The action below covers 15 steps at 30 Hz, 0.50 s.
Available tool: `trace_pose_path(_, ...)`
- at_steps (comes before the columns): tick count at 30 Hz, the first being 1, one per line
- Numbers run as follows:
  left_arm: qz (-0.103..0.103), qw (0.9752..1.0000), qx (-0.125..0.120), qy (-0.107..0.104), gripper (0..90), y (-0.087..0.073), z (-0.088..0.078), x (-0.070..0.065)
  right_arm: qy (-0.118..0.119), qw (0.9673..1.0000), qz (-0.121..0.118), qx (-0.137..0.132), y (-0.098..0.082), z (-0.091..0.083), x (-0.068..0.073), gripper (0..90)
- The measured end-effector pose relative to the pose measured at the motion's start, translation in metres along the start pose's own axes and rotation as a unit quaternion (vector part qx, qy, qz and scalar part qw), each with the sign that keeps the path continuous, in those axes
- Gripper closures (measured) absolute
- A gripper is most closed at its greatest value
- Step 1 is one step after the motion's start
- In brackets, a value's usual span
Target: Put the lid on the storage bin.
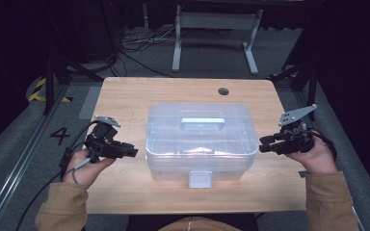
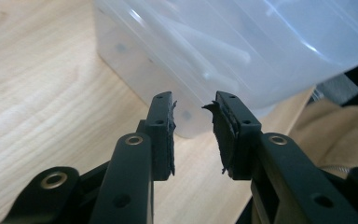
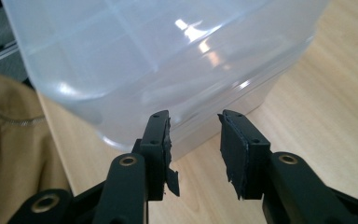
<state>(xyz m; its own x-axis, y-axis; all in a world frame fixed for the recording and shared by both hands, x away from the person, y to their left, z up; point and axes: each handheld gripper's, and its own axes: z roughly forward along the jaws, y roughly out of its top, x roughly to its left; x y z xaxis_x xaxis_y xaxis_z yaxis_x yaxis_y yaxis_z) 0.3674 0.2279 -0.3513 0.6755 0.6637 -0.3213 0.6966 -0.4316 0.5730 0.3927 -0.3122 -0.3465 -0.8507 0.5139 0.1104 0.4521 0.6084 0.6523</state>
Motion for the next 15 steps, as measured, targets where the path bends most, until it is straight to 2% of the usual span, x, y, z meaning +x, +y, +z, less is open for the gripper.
trace_pose_path(5, -0.019, 0.9988, -0.038, 0.023, 65.3, -0.003, -0.008, 0.009, -0.036, 0.9981, 0.022, -0.045, -0.002, -0.007, -0.006, 58.8)
trace_pose_path(7, -0.025, 0.9978, -0.054, 0.031, 65.3, -0.004, -0.01, 0.012, -0.058, 0.9955, 0.034, -0.067, -0.004, -0.01, -0.009, 57.6)
trace_pose_path(11, -0.039, 0.9946, -0.081, 0.051, 64.4, -0.007, -0.012, 0.019, -0.085, 0.9905, 0.059, -0.091, -0.011, -0.014, -0.016, 56.4)
trace_pose_path(12, -0.044, 0.9929, -0.09, 0.063, 63.7, -0.008, -0.011, 0.021, -0.091, 0.9893, 0.066, -0.093, -0.012, -0.014, -0.018, 55.8)
trace_pose_path(14, -0.049, 0.9914, -0.094, 0.077, 63.3, -0.01, -0.01, 0.025, -0.102, 0.9868, 0.075, -0.101, -0.016, -0.014, -0.022, 55.1)
trace_pose_path(15, -0.054, 0.9896, -0.099, 0.09, 63.3, -0.011, -0.007, 0.027, -0.107, 0.9856, 0.082, -0.103, -0.017, -0.014, -0.023, 55.1)
